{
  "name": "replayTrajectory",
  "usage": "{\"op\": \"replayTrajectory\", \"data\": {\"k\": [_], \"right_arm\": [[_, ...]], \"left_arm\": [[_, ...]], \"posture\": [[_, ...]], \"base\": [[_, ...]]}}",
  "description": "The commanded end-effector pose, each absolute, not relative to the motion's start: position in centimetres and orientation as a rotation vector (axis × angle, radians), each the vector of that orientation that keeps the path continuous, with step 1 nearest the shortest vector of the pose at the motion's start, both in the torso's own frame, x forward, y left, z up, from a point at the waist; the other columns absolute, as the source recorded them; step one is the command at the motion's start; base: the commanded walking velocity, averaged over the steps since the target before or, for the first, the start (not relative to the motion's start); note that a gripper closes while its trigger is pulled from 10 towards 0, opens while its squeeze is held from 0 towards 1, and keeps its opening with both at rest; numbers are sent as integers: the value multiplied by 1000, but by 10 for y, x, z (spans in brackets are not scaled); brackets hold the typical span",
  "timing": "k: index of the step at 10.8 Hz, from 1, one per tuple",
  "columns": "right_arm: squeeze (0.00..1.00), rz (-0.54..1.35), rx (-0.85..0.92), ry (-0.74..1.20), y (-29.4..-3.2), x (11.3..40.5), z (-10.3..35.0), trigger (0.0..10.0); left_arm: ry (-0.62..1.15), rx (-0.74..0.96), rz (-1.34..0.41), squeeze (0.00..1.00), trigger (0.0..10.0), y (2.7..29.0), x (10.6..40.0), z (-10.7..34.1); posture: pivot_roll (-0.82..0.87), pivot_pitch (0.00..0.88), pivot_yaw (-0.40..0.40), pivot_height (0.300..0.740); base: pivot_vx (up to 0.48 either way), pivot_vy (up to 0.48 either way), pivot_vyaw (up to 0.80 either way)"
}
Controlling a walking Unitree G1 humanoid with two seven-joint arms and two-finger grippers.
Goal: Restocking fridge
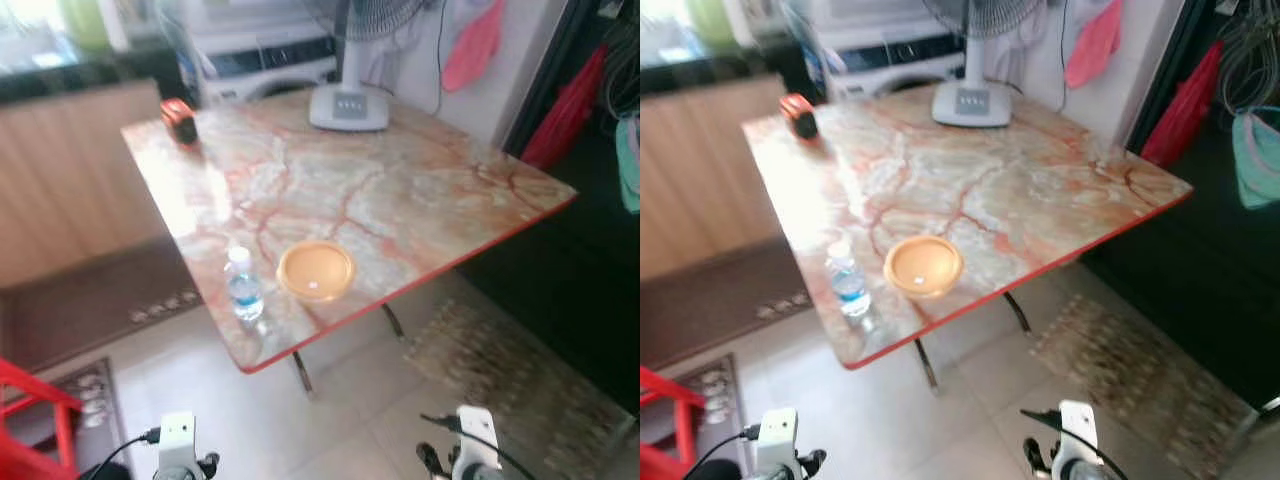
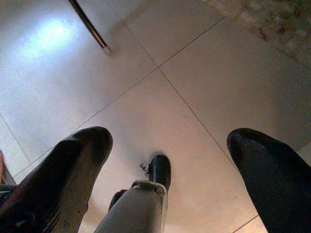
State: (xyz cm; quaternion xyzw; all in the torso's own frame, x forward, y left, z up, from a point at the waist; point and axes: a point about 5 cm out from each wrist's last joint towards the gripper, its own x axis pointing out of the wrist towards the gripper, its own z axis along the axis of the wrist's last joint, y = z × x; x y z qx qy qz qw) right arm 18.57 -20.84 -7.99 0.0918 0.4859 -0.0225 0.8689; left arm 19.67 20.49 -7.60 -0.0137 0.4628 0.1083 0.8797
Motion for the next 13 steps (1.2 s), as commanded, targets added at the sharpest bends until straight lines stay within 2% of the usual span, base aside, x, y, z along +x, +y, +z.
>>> {"op": "replayTrajectory", "data": {"k": [1,3,8,9,10,12,13], "right_arm": [[0,-55,187,1015,-211,186,-79,10000],[0,-50,179,1011,-211,187,-79,10000],[0,-58,195,1011,-210,185,-80,10000],[0,-56,194,1012,-210,185,-80,10000],[0,-56,195,1010,-210,184,-80,10000],[0,-51,189,1009,-210,184,-80,10000],[0,-52,189,1007,-211,184,-80,10000]], "left_arm": [[981,-28,235,0,10000,205,194,-78],[981,-24,236,0,10000,206,194,-78],[922,27,286,0,10000,209,195,-75],[850,5,353,0,10000,211,196,-72],[758,62,468,0,10000,216,197,-67],[645,153,578,0,10000,220,197,-59],[475,210,680,0,10000,266,206,-33]], "posture": [[24,0,-28,740],[25,0,-26,740],[25,0,-20,740],[28,0,-16,740],[30,0,-16,740],[28,0,-14,740],[32,0,-18,740]], "base": [[0,0,800],[0,0,703],[0,0,0],[0,0,0],[0,0,0],[0,0,0],[0,0,0]]}}
